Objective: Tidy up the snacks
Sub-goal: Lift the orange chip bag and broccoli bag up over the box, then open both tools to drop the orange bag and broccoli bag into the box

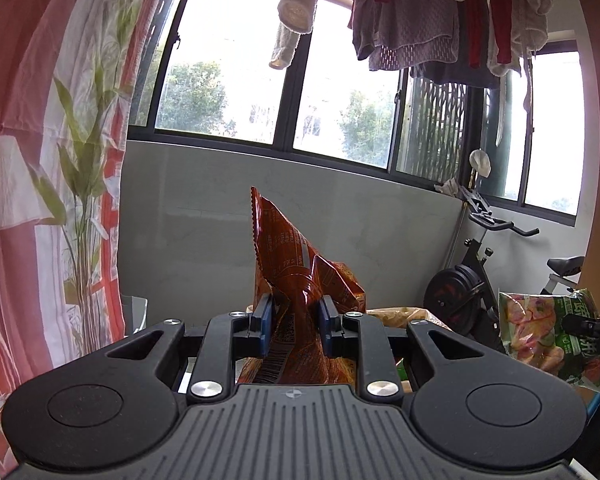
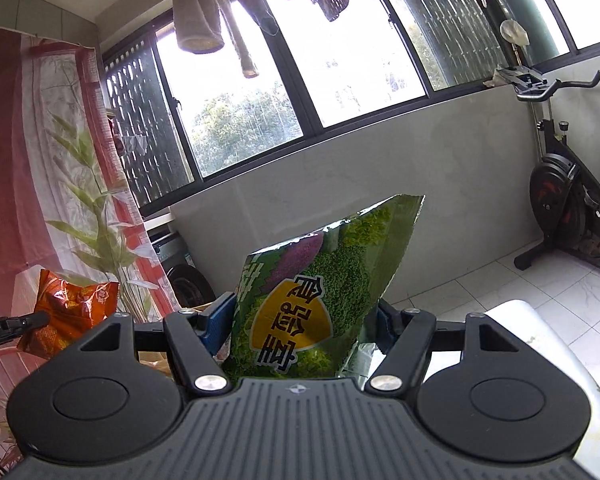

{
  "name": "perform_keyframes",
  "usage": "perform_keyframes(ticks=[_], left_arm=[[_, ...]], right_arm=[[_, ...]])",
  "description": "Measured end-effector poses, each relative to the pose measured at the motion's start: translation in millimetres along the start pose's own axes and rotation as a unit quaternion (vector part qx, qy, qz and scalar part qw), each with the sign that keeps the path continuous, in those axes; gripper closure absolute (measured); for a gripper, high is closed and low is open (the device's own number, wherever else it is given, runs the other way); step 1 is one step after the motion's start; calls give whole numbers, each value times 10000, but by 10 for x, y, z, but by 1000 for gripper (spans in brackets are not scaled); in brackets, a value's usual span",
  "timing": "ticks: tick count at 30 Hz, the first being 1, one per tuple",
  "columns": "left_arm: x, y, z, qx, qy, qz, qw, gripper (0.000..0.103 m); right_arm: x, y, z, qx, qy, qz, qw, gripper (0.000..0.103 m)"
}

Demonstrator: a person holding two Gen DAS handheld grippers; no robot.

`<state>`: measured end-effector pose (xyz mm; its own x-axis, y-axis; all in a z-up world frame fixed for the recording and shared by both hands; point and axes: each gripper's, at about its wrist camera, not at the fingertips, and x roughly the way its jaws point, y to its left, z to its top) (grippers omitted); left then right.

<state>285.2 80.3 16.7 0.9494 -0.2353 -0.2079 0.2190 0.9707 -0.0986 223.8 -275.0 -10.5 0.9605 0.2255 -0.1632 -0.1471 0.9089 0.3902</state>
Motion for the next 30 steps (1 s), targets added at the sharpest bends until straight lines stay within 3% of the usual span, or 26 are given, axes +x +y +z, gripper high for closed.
perform_keyframes(ticks=[9, 16, 18, 20, 21, 22, 24, 30], left_arm=[[818, -183, 97, 362, 387, 65, 9986, 78], [1496, -284, -110, 788, 1129, 202, 9903, 77], [1623, -274, -178, 806, 1264, 217, 9885, 73], [1725, -241, -230, 825, 1365, 231, 9869, 58], [1748, -220, -247, 831, 1395, 250, 9864, 42], [1751, -203, -257, 837, 1387, 265, 9864, 35], [1722, -171, -266, 849, 1357, 235, 9868, 34], [1575, -77, -221, 431, 1379, 106, 9895, 34]], right_arm=[[942, 417, 253, -689, 87, 308, 9971, 34], [1922, 743, 32, -1494, 823, 60, 9853, 34], [2151, 776, -91, -1575, 1092, -111, 9814, 33], [2355, 786, -195, -1551, 1483, -105, 9767, 30], [2419, 786, -226, -1506, 1603, -72, 9755, 30], [2457, 784, -243, -1457, 1661, -18, 9753, 25], [2466, 780, -224, -1368, 1632, 1, 9771, 16], [2191, 721, -100, -1143, 1257, 176, 9853, 15]])
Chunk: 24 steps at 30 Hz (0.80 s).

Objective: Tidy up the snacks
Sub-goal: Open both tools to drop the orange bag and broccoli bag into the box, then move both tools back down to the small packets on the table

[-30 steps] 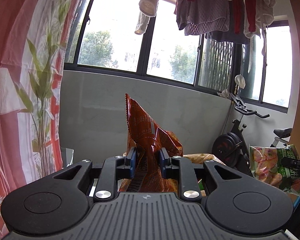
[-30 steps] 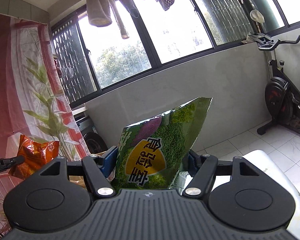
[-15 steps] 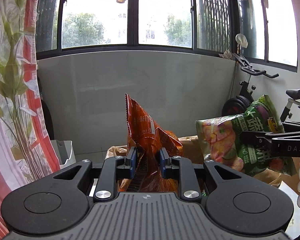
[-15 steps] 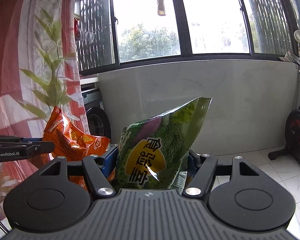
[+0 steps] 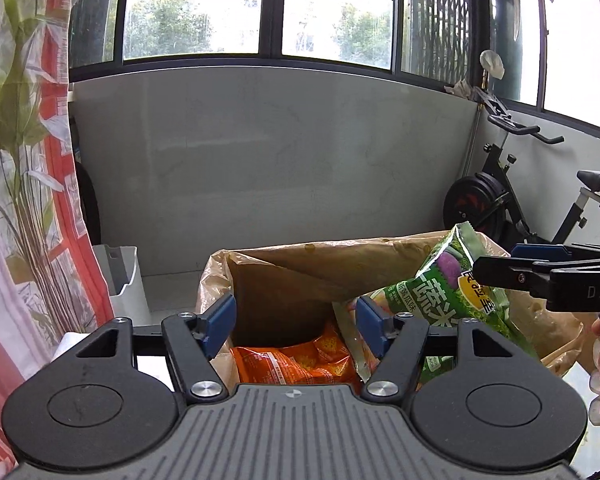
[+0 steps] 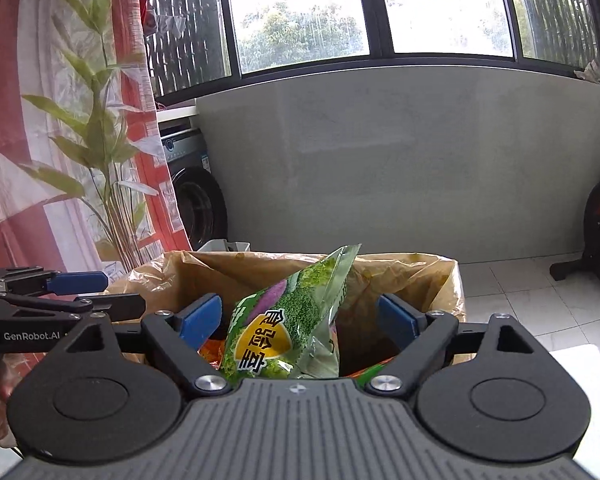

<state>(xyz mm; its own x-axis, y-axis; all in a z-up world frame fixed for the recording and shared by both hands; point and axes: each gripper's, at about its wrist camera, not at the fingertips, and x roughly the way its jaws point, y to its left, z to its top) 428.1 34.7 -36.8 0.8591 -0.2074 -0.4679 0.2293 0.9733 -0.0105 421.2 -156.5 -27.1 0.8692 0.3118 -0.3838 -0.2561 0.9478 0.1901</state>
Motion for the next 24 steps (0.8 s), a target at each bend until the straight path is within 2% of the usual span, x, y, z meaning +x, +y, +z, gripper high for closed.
perform_keyframes(ticks=[7, 14, 20, 24], left_arm=[[-462, 120, -126, -225, -173, -224, 9993, 34], [-922, 201, -522, -293, -189, -246, 9991, 35], [-980, 225, -952, -475, 52, -130, 9988, 35], [-880, 243, -1229, -761, 380, 19, 9964, 35]], right_arm=[[-594, -43, -176, 375, -535, 141, 9978, 16], [-1087, 77, -619, 545, -901, 0, 9944, 16], [-1240, 201, -1068, 610, -765, -79, 9952, 19], [-1109, 301, -1412, 666, -150, -13, 9977, 31]])
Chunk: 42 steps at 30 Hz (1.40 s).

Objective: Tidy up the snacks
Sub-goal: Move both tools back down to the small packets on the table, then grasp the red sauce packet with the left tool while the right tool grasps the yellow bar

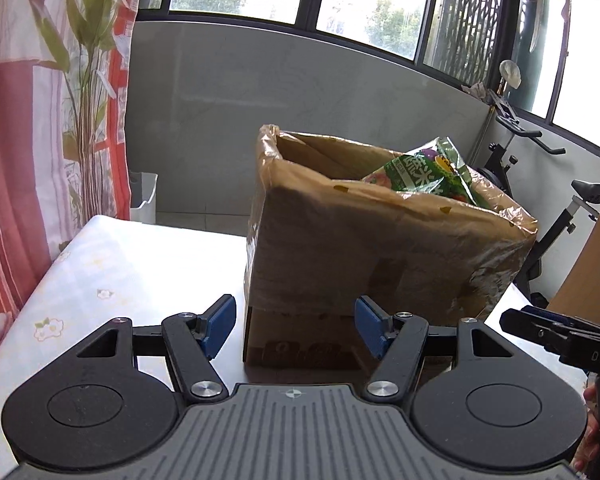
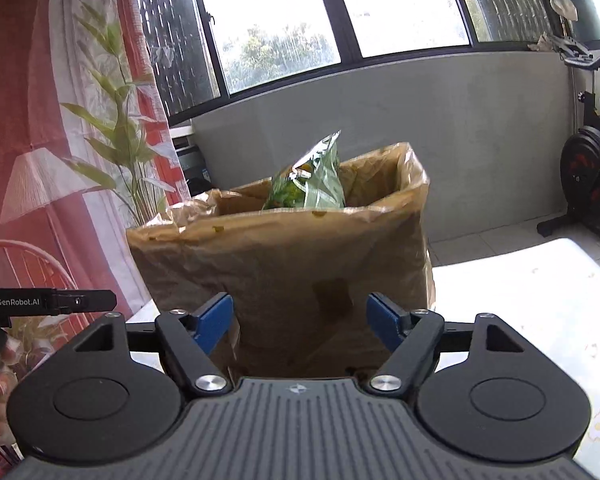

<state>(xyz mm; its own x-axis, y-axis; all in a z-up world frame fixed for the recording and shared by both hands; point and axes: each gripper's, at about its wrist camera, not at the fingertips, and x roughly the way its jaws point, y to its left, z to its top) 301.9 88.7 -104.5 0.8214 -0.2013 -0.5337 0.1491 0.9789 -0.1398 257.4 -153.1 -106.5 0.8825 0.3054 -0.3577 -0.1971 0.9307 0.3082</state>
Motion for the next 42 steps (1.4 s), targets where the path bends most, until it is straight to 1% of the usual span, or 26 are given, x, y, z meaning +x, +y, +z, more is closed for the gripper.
perform_keyframes(ticks=[3, 5, 6, 9, 11, 13, 18, 21, 22, 23, 24, 25, 26, 28, 30, 34, 36, 39, 42], left_arm=[[43, 33, -173, -110, 152, 95, 9998, 36], [81, 63, -265, -202, 267, 85, 9994, 36], [100, 77, -317, -254, 334, 86, 9991, 37], [170, 134, -480, -446, 561, 138, 9973, 41], [204, 160, -579, -591, 730, 150, 9955, 46], [263, 198, -677, -716, 939, 169, 9929, 49], [347, 245, -789, -841, 1239, 102, 9887, 51], [377, 233, -827, -856, 1334, 18, 9874, 51], [363, 193, -863, -855, 1370, -1, 9869, 51], [360, 171, -886, -851, 1412, -25, 9863, 51], [358, 123, -917, -843, 1458, -39, 9857, 51], [366, 113, -931, -836, 1495, -56, 9852, 52], [378, 99, -954, -823, 1546, -82, 9845, 53], [407, 72, -991, -801, 1637, -120, 9832, 55], [438, 38, -1015, -765, 1725, -133, 9820, 55], [484, -9, -1059, -709, 1847, -110, 9802, 55], [499, -26, -1070, -691, 1813, -85, 9810, 55], [522, -7, -1056, -722, 1781, -44, 9814, 55], [572, 44, -1029, -762, 1725, 47, 9820, 60]], right_arm=[[165, 58, -230, -65, 496, 97, 9987, 38], [285, 96, -363, -122, 838, 159, 9963, 43], [337, 115, -423, -157, 979, 197, 9949, 44], [503, 188, -623, -299, 1467, 296, 9883, 47], [581, 234, -761, -337, 1750, 426, 9831, 50], [628, 285, -863, -386, 1939, 526, 9788, 50], [684, 354, -971, -579, 2159, 662, 9724, 50], [716, 359, -1034, -768, 2251, 634, 9692, 50], [705, 364, -1051, -897, 2180, 655, 9696, 54], [693, 361, -1060, -999, 2159, 637, 9692, 60], [676, 349, -1059, -1045, 2126, 600, 9697, 60], [654, 320, -1050, -1033, 2056, 557, 9716, 65], [619, 269, -1035, -978, 1951, 535, 9744, 66], [558, 182, -1008, -956, 1756, 421, 9789, 66], [512, 88, -988, -1005, 1569, 218, 9822, 66], [498, -100, -1011, -852, 1489, -26, 9852, 66], [486, -164, -1049, -822, 1462, -57, 9858, 67], [468, -207, -1089, -836, 1360, 16, 9872, 67], [473, -228, -1096, -802, 1341, 58, 9877, 67]])
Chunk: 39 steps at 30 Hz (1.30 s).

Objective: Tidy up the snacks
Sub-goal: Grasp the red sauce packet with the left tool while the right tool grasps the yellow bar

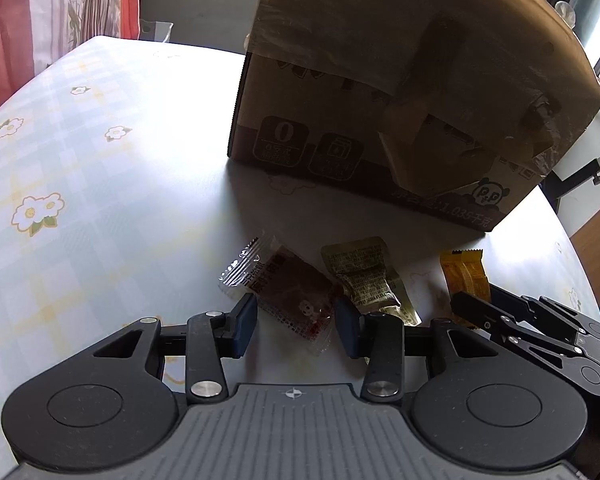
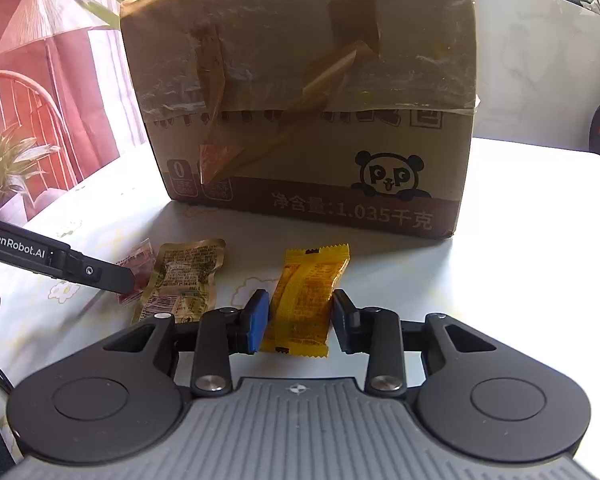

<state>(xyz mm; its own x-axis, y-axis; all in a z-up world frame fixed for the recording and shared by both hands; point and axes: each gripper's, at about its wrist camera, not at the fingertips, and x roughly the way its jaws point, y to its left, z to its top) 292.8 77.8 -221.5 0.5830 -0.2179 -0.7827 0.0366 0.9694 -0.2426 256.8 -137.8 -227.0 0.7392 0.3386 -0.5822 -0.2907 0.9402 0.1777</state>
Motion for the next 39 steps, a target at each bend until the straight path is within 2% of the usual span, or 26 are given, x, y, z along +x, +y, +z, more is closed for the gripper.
perform_keyframes(ticks=[4, 9, 11, 13, 16, 19, 24, 26, 27, 28, 30, 39], left_arm=[[63, 29, 89, 35, -108, 109, 9999, 68], [185, -108, 180, 559, -229, 418, 9973, 67], [223, -187, 188, 760, -242, 485, 9956, 59], [256, -250, 204, 840, -226, 435, 9953, 43], [327, -380, 206, 1113, -217, 522, 9922, 34], [383, -488, 188, 1367, -277, 667, 9880, 33], [381, -504, 154, 1232, -323, 791, 9887, 33], [364, -479, 118, 1167, -362, 847, 9889, 34], [350, -475, 103, 1164, -392, 846, 9888, 40], [330, -457, 70, 1185, -435, 803, 9887, 55], [299, -435, 63, 1194, -430, 680, 9896, 60], [166, -347, -18, 981, -486, 543, 9925, 62]], right_arm=[[15, -19, -3, 77, 1, 69, 9999, 67], [28, -34, -2, 137, -3, 124, 9998, 67], [23, -42, -3, 163, -4, 144, 9998, 67], [20, -45, -6, 170, -7, 153, 9997, 67], [14, -47, -4, 177, -6, 163, 9997, 67], [14, -47, -4, 179, -6, 162, 9997, 67], [16, -46, -2, 197, -6, 171, 9997, 67], [16, -48, -2, 195, -4, 173, 9997, 67], [16, -49, -2, 199, -4, 175, 9996, 67], [19, -48, -1, 206, -4, 177, 9996, 67], [19, -44, -3, 209, -6, 175, 9996, 67], [18, -47, -6, 211, -5, 177, 9996, 67]])
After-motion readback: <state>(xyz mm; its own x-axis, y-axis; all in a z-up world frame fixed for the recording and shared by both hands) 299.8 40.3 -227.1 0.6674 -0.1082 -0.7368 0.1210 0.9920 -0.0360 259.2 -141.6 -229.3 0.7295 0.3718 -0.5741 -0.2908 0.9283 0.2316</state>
